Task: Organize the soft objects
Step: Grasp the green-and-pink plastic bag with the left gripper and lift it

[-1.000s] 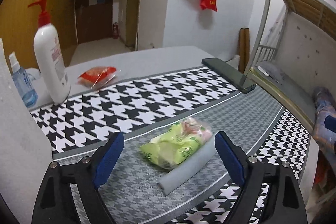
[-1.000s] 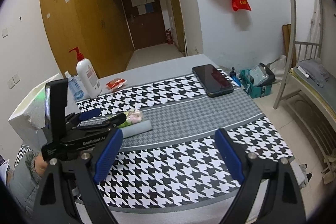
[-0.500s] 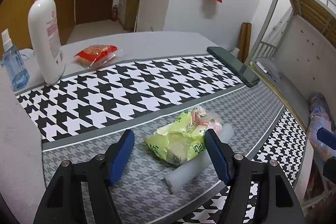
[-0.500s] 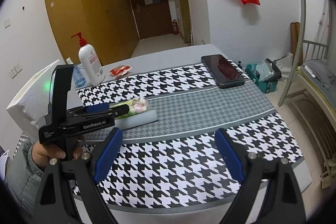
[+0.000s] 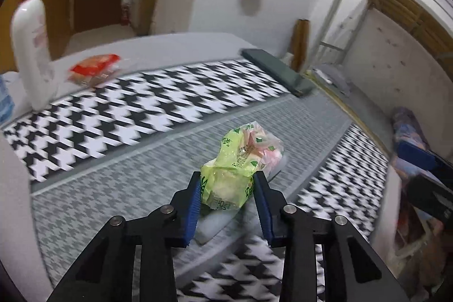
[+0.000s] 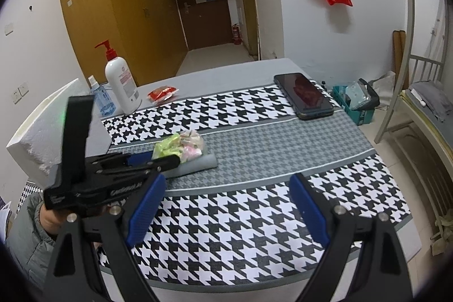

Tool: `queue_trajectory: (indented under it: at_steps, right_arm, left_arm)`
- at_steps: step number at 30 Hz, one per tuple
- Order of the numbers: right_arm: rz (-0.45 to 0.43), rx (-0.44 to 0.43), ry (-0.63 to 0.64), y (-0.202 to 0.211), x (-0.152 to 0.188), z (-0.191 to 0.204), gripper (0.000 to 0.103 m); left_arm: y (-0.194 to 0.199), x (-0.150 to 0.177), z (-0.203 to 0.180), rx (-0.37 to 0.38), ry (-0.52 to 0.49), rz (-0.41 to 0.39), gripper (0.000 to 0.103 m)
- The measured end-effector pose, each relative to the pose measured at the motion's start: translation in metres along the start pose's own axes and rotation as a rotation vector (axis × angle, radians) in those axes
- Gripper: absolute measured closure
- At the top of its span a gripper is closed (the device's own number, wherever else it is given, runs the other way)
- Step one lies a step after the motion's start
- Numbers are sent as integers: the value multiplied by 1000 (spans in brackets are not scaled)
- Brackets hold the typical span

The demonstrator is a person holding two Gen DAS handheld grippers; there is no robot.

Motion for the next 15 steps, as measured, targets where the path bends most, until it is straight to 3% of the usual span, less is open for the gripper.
queue_trajectory:
  at_steps: [2, 4, 7, 11, 15]
  right_arm:
    - [-3, 7, -4, 1, 0, -2, 11]
    - [-3, 11, -8, 2, 0, -3, 11]
    - [-1, 15, -16, 3, 3, -4, 11]
    - [19, 20, -2, -3, 8, -3, 11]
    - [43, -1, 8, -15, 8, 3, 11]
  left_arm:
    - [3, 3, -9, 45, -8, 12, 67]
    - [9, 1, -13, 23, -32, -23, 67]
    - [19, -4, -13, 49, -6, -58, 67]
    - [37, -19, 2, -53, 6, -174, 67]
    - [40, -24, 14, -120, 5, -198, 67]
Point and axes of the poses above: each gripper's, at about its wrist camera, not at the fingertips, and y roughly against the way its jaws point, z to its left, x to its underside, the point moved 9 cm from there along -y, roughly the way its jaws point, and after that the axes turned 14 degrees about -x, right-handed, at the moved point
